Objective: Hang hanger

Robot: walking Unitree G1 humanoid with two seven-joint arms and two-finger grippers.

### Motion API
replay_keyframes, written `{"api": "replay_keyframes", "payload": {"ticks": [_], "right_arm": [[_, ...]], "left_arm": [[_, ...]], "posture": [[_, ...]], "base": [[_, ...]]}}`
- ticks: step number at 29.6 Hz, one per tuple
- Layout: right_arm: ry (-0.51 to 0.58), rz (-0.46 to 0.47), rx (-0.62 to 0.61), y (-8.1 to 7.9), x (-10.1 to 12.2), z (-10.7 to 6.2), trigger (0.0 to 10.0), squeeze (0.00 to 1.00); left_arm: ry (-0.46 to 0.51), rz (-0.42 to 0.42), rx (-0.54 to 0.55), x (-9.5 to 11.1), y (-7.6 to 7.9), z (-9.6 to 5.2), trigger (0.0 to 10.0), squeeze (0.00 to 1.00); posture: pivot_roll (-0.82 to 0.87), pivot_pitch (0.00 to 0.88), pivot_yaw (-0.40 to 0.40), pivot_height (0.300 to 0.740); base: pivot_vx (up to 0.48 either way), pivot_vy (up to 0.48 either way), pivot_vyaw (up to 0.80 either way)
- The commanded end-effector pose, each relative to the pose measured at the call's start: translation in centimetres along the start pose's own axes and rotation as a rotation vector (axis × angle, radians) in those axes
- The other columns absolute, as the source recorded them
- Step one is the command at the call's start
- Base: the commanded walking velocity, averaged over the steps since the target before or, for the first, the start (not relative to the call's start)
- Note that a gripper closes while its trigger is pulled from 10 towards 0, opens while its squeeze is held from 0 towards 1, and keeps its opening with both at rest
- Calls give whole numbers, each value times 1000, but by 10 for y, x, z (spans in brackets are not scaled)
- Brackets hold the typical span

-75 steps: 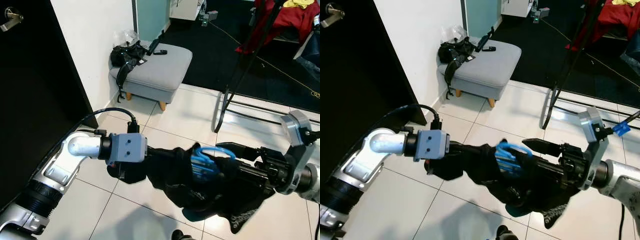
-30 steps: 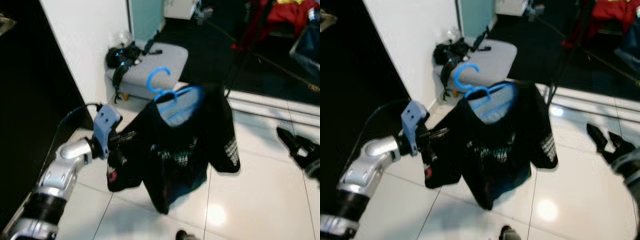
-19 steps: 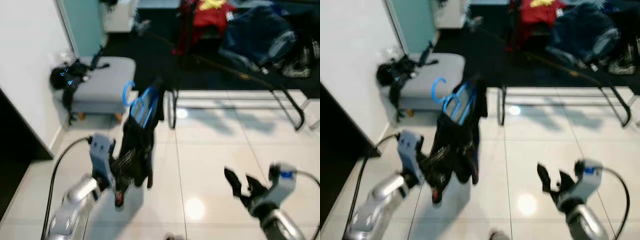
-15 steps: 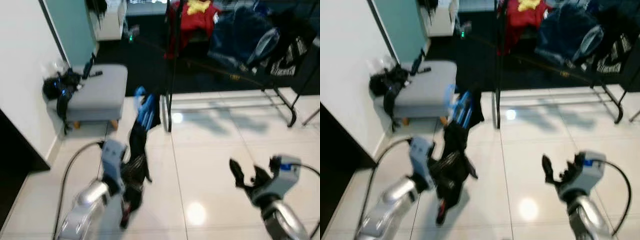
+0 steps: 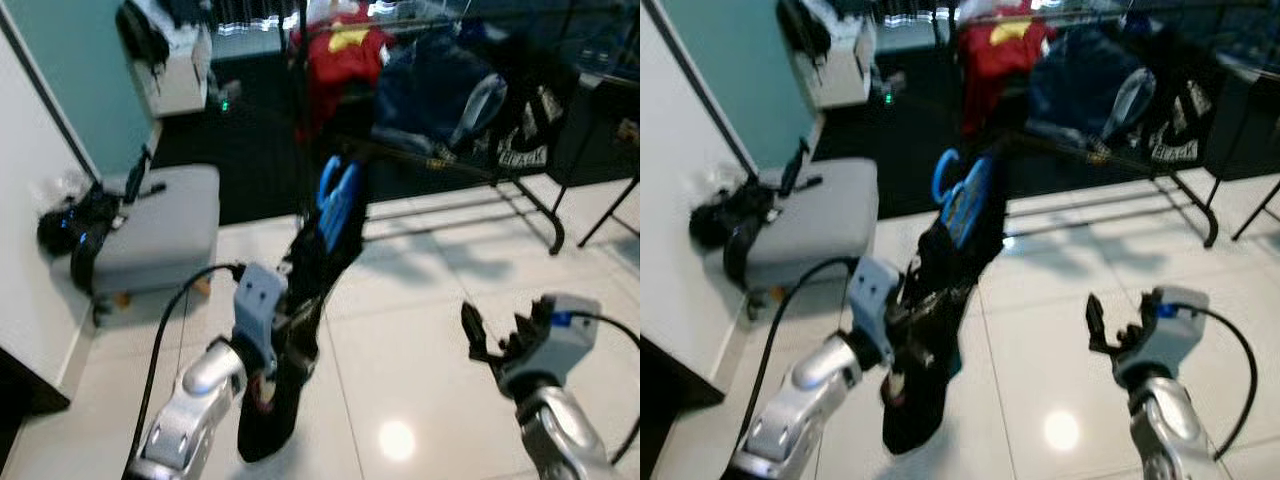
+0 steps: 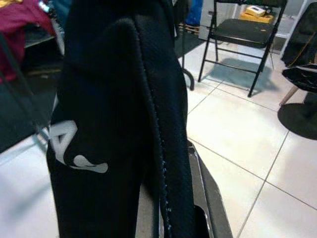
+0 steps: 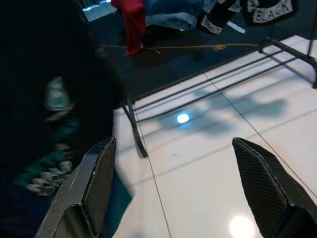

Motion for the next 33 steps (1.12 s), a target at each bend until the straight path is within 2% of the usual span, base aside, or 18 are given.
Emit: {"api": "replay_keyframes", "payload": {"ticks": [1, 7, 10, 15, 22, 27, 29, 31, 33], "right_arm": [[-9, 11, -11, 0, -4, -2, 10000, 0], [-12, 19, 6, -3, -5, -3, 10000, 0], [-12, 19, 7, -4, -6, -3, 10000, 0], [8, 11, 22, -6, -2, -4, 10000, 0], [18, 1, 69, -13, -3, -6, 10000, 0], [17, 4, 71, -14, -3, -7, 10000, 0], [14, 7, 76, -14, -4, -9, 10000, 0], [14, 7, 76, -14, -4, -9, 10000, 0], [10, -1, 105, -19, -5, -10, 10000, 0]], "left_arm": [[4, 25, -11, 3, 0, 1, 10000, 0], [29, 50, -67, 17, 15, 10, 10000, 0], [28, 54, -71, 18, 17, 11, 10000, 0], [20, 68, -53, 20, 20, 19, 10000, 0], [6, 82, 20, 20, 12, 29, 10000, 0], [-14, 92, 71, 19, 5, 31, 10000, 0], [-37, 89, 125, 17, -1, 33, 10000, 0], [-37, 89, 125, 17, -1, 33, 10000, 0], [-54, 74, 158, 16, -4, 35, 10000, 0]], "posture": [[-110, 63, 69, 740], [-109, 69, 67, 740], [-112, 67, 64, 740], [-112, 66, 64, 740], [-121, 34, 56, 740], [-125, 37, 59, 740], [-130, 38, 62, 740], [-130, 38, 62, 740], [-129, 37, 63, 740]], "base": [[480, 0, -800], [480, 0, -800], [480, 0, -800], [458, 0, 0], [454, 0, 0], [452, 0, 0], [452, 0, 0], [450, 0, 0], [452, 0, 378]]}}
Point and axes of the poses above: a point about 5 cm out from each wrist's last joint towards the gripper, its own z axis pointing out of the wrist towards the gripper, its own x axis along the axis of the wrist's last joint, y = z × x, the point moved 6 cm from there along z, pointing out of the wrist towards the gripper, and after that the axes turned 11 degrees about -z, right-handed, at the moved point
